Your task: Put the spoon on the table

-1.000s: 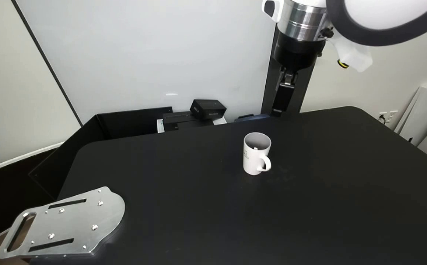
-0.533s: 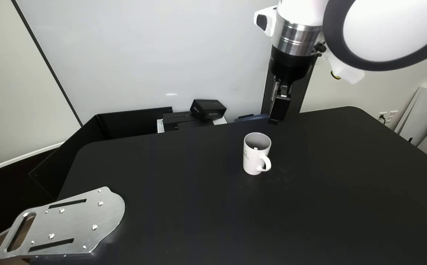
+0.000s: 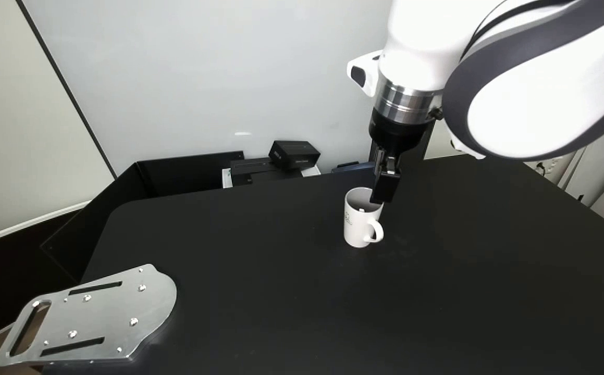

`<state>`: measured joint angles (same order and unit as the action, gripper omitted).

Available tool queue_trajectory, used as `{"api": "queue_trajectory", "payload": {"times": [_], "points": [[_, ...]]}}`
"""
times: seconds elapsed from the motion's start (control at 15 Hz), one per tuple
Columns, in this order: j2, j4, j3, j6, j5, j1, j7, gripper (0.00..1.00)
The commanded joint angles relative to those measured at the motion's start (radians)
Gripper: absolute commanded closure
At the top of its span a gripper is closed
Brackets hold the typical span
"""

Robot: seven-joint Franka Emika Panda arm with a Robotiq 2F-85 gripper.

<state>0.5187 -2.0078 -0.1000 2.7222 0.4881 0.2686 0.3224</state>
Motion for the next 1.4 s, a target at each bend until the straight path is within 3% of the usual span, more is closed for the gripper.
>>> {"api": "queue_trajectory", "payload": {"times": [0.0,1.33], "points": [[0.025,0.013,0.037,0.024,0.046,0.028,-0.039,0.0],[0.178,0.102,0.103,0.088,0.07,0.086,-0.045,0.0]]}}
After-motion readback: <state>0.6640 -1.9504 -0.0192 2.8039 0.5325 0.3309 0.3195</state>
